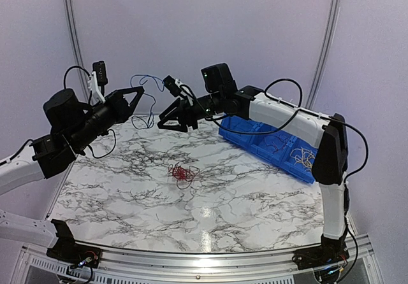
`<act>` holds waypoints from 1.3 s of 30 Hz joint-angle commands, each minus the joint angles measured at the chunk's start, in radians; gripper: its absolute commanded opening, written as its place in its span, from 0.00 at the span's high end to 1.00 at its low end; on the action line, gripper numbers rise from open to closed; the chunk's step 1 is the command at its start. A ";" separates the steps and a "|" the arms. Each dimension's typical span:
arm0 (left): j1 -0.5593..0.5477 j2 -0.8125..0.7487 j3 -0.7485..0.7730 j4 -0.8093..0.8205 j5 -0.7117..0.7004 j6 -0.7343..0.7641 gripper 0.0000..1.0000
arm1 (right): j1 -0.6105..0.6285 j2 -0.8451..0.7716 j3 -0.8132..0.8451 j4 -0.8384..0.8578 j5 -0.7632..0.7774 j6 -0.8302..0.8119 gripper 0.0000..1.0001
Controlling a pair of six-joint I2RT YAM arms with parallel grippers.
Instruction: Untangle the cables
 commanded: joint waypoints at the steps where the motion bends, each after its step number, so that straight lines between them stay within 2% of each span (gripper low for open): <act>1: -0.007 0.005 -0.001 0.054 0.012 -0.005 1.00 | 0.019 0.021 0.061 0.009 -0.026 0.011 0.47; 10: -0.017 0.012 -0.004 0.068 0.019 -0.015 1.00 | 0.035 0.030 0.065 0.008 -0.026 0.004 0.54; 16: -0.022 0.011 -0.007 0.073 0.021 -0.017 1.00 | 0.039 0.029 0.064 0.009 -0.022 0.000 0.70; 20: -0.023 0.011 -0.011 0.076 0.021 -0.017 1.00 | 0.039 0.029 0.063 0.013 -0.021 0.001 0.89; 24: -0.022 0.009 -0.015 0.077 0.017 -0.017 1.00 | 0.039 0.029 0.061 0.017 -0.018 0.004 1.00; 32: -0.022 -0.079 -0.003 0.066 -0.057 0.075 1.00 | 0.029 0.020 -0.039 0.032 0.037 -0.026 1.00; 39: -0.023 -0.155 0.040 -0.021 -0.133 0.186 1.00 | -0.017 0.015 -0.127 0.067 0.051 -0.017 1.00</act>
